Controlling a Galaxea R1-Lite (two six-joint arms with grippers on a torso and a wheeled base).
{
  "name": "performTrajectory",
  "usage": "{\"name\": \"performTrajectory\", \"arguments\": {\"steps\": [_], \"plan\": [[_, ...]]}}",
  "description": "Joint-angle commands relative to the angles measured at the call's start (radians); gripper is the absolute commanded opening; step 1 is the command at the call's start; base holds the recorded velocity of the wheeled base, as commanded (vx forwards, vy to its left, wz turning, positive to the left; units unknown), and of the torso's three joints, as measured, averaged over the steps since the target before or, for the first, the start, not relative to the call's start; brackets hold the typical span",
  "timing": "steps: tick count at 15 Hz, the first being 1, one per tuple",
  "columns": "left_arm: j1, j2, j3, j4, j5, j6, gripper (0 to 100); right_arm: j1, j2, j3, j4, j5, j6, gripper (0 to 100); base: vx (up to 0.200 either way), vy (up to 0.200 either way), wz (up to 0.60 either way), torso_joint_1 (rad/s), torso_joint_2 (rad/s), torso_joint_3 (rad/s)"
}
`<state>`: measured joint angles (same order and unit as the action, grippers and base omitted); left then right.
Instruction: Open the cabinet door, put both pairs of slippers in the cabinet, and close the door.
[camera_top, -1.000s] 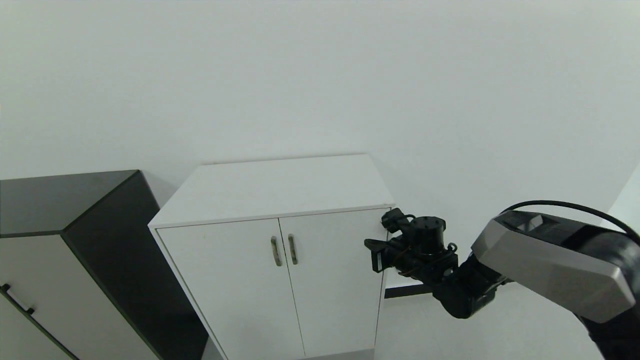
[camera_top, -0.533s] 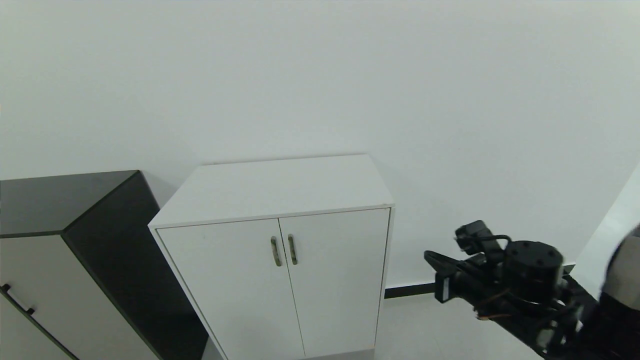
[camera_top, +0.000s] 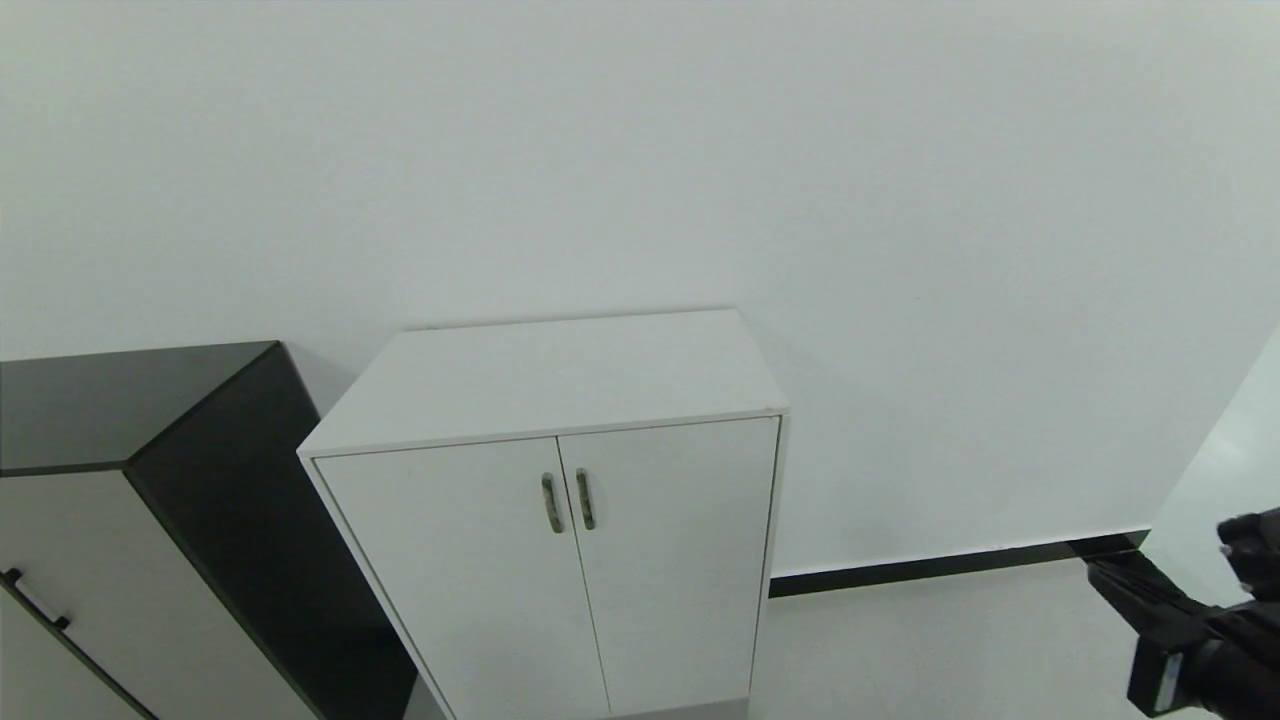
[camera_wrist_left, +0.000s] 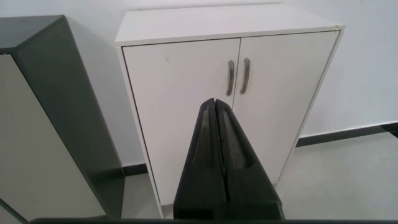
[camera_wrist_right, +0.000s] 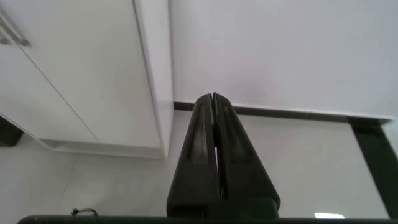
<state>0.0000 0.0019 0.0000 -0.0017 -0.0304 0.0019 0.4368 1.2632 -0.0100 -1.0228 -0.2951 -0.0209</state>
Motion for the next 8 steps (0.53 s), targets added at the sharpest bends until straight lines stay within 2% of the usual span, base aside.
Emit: {"name": "performTrajectory", "arguments": {"steps": [1,2,3,4,6,8], "plan": [[0.0,0.0,0.0,-0.001,0.0,0.0,0,-0.013,-0.558,0.004,0.457,0.005,-0.005,0,0.0,0.0,0.0,0.0,0.0,0.0],[0.0,0.0,0.0,0.0,0.0,0.0,0,-0.021,-0.786,-0.013,0.694,0.07,-0.002,0,0.0,0.0,0.0,0.0,0.0,0.0],[0.0,0.0,0.0,-0.001,0.0,0.0,0,-0.064,-0.906,-0.022,0.839,0.116,-0.002,0,0.0,0.0,0.0,0.0,0.0,0.0],[0.0,0.0,0.0,0.0,0.001,0.0,0,-0.116,-0.978,-0.021,0.92,0.183,-0.002,0,0.0,0.0,0.0,0.0,0.0,0.0],[0.0,0.0,0.0,-0.001,0.001,0.0,0,-0.17,-1.085,0.01,1.021,0.314,-0.019,0,0.0,0.0,0.0,0.0,0.0,0.0],[0.0,0.0,0.0,-0.001,0.001,0.0,0,-0.193,-1.082,0.008,1.024,0.304,-0.014,0,0.0,0.0,0.0,0.0,0.0,0.0]]}}
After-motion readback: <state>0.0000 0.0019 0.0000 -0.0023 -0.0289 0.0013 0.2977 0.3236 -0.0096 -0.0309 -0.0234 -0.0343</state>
